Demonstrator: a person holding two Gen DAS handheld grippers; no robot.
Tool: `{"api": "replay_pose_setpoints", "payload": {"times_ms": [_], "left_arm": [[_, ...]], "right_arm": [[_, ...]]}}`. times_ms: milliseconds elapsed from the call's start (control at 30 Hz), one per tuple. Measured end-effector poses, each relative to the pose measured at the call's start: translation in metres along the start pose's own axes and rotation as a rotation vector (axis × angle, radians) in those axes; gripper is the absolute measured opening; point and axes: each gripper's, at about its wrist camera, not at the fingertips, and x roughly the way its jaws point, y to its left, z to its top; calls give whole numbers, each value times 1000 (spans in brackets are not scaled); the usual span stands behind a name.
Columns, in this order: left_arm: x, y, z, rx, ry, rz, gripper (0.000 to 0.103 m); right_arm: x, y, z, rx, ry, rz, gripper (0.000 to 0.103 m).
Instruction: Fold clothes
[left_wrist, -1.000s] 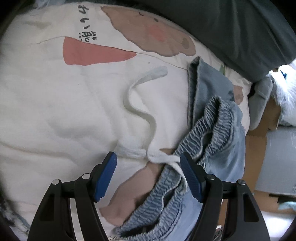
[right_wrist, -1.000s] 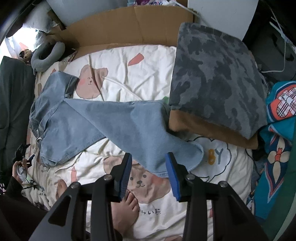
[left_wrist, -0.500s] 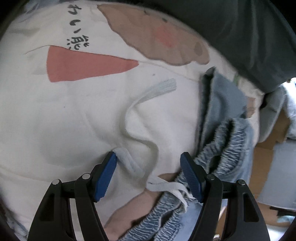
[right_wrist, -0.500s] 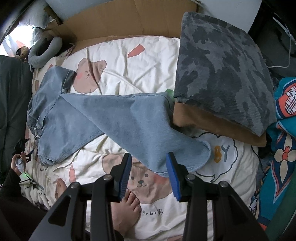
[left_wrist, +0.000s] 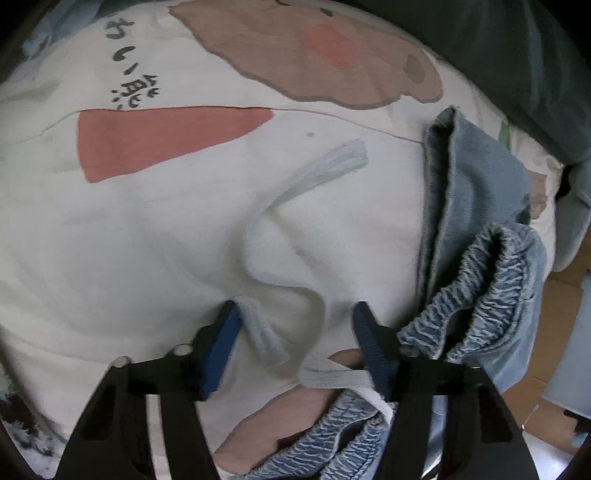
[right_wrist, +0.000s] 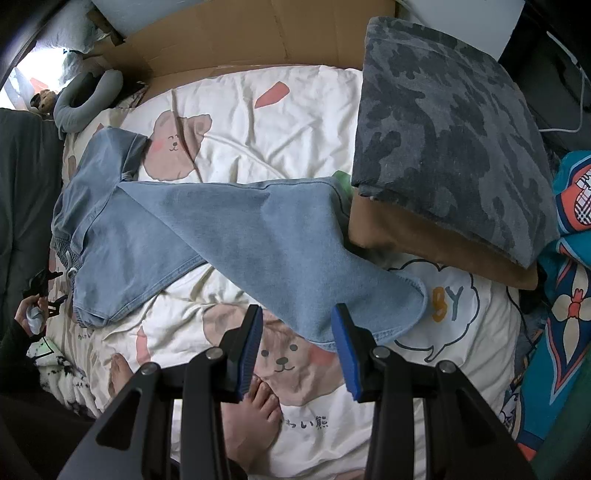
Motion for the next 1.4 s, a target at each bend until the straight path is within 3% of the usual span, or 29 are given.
{"api": "replay_pose_setpoints", "payload": {"times_ms": [100, 167, 333, 733, 1033, 1233, 1400], "left_arm": [[-2, 5, 1, -7, 10, 34, 34], [-5, 10, 1, -18, 15, 22, 16], [-18, 20, -3, -15, 13, -14, 6], [-66, -2, -22, 92, -2, -86, 4], [-125, -79, -47, 328, -14, -187, 4], [-133, -126, -58, 432, -10, -224, 4], [-139, -162, -85, 537, 12, -224, 4]], "right_arm": [[1, -1, -1, 4, 0, 6, 37], [2, -1, -2, 7, -1, 9, 37], [7, -3, -3, 19, 1, 23, 37], [17, 1, -5, 42, -19, 71, 37], [23, 2, -6, 69, -40, 114, 37], [20, -1, -4, 73, -57, 123, 37], [15, -4, 0, 75, -74, 126, 37]]}}
